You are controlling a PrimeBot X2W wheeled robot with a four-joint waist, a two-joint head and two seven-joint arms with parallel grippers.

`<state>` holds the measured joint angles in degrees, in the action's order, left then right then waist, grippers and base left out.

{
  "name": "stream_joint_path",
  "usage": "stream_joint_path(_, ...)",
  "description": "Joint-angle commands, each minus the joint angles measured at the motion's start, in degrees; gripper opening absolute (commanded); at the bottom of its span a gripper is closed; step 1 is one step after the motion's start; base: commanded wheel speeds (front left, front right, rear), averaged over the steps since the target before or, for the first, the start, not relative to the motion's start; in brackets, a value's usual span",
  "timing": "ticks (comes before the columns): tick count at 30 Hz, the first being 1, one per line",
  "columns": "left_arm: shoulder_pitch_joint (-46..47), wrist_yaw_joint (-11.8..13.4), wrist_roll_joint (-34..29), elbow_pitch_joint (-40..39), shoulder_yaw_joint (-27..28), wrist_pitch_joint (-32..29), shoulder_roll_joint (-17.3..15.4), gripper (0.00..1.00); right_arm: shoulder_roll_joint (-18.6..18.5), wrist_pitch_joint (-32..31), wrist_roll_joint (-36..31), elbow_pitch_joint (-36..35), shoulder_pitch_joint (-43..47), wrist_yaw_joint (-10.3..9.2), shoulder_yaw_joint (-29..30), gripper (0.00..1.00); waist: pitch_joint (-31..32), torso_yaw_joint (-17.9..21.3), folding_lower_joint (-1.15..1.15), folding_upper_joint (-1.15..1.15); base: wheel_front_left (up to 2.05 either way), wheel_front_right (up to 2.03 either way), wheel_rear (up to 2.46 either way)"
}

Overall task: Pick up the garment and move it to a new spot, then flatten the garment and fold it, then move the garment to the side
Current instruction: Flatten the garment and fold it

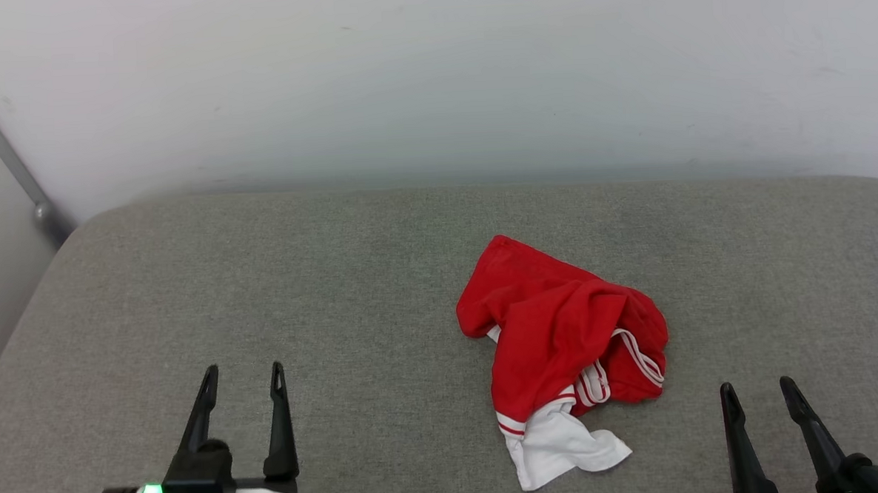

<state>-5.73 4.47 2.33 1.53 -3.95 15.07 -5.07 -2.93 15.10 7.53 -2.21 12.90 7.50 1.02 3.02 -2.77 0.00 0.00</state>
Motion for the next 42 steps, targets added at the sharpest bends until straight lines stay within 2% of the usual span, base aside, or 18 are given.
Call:
stream_joint_path(1,2.0,-0.7,-0.6,-0.2,-0.4,0.1,-0.6,1.0,0.1,0.1,0.0,0.1,-0.4,-0.02,-0.1,1.0,0.0,0.1,0.0,0.0,0.0,0.0,0.0)
stream_joint_path(4,5.8,-2.8,-1.4,-0.1,-1.9,0.1,-1.7,1.0,0.1,0.1,-0.1,0.2,-0.6,-0.02,-0.2,1.0,-0.1,0.2,0.0,0.0,0.0,0.0,0.0)
stream_joint_path(8,13.1,-7.2,-2.9,2.4,-5.6,-0.4,-3.7,1.0,0.1,0.1,-0.4,0.2,-1.2,-0.02,-0.1,1.0,-0.7,0.3,0.0,0.0,0.0,0.0,0.0)
stream_joint_path(11,18.9,-10.1,-2.9,4.7,-9.1,-4.7,-4.8,1.0,0.1,0.1,-0.6,0.1,-1.7,-0.02,-0.4,1.0,-1.3,0.6,0.0,0.0,0.0,0.0,0.0)
stream_joint_path(14,24.3,-11.6,-1.2,6.6,-15.1,-12.8,-6.5,1.0,0.1,0.1,-0.7,-0.1,-2.4,-0.02,-0.7,1.0,-2.0,1.3,0.0,0.0,0.0,0.0,0.0)
stream_joint_path(15,26.2,-11.8,-0.1,6.7,-17.5,-15.4,-7.2,1.0,0.1,0.1,-0.7,-0.1,-2.5,-0.02,-0.8,1.0,-2.2,1.5,0.0,0.0,0.0,0.0,0.0)
stream_joint_path(16,26.2,-11.8,-0.1,6.7,-17.5,-15.4,-7.2,1.0,0.1,0.1,-0.7,-0.1,-2.5,-0.02,-0.8,1.0,-2.2,1.5,0.0,0.0,0.0,0.0,0.0)
stream_joint_path(17,29.5,-11.8,4.2,6.6,-25.0,-20.7,-9.6,1.0,0.1,0.1,-0.5,0.0,-2.5,-0.02,-1.0,1.0,-2.7,2.1,0.0,0.0,0.0,0.0,0.0)
stream_joint_path(23,40.4,-11.8,21.1,4.3,-46.7,-37.2,-18.1,1.0,0.1,0.1,-0.3,-0.3,-4.2,-0.02,-2.2,1.0,-5.3,4.1,0.0,0.0,0.0,0.0,0.0)
stream_joint_path(26,45.8,-11.8,28.1,3.0,-55.2,-43.2,-20.7,1.0,0.1,0.1,-0.1,-0.2,-5.8,-0.02,-2.9,1.0,-7.3,5.4,0.0,0.0,0.0,0.0,0.0)
stream_joint_path(27,45.8,-11.8,28.1,3.0,-55.2,-43.2,-20.7,1.0,0.1,0.1,-0.1,-0.2,-5.8,-0.02,-2.9,1.0,-7.3,5.4,0.0,0.0,0.0,0.0,0.0)
stream_joint_path(30,50.0,-11.8,33.9,2.7,-63.1,-47.6,-22.1,1.0,0.1,0.1,0.1,-0.3,-7.5,-0.02,-3.3,1.0,-9.3,6.8,0.0,0.0,0.0,0.0,0.0)
stream_joint_path(34,54.6,-11.8,38.8,2.7,-68.5,-52.5,-22.8,1.0,0.1,0.1,0.7,-0.4,-10.2,-0.02,-4.5,1.0,-12.4,9.2,0.0,0.0,0.0,0.0,0.0)
stream_joint_path(37,55.5,-11.8,40.1,2.1,-69.4,-55.4,-22.8,1.0,0.1,0.1,1.4,-0.6,-11.7,-0.02,-4.8,1.0,-14.6,10.8,0.0,0.0,0.0,0.0,0.0)
stream_joint_path(42,53.1,-11.8,37.6,-0.5,-69.4,-62.0,-22.5,1.0,0.1,0.1,2.3,-0.8,-13.7,-0.02,-5.2,1.0,-18.2,12.6,0.0,0.0,0.0,0.0,0.0)
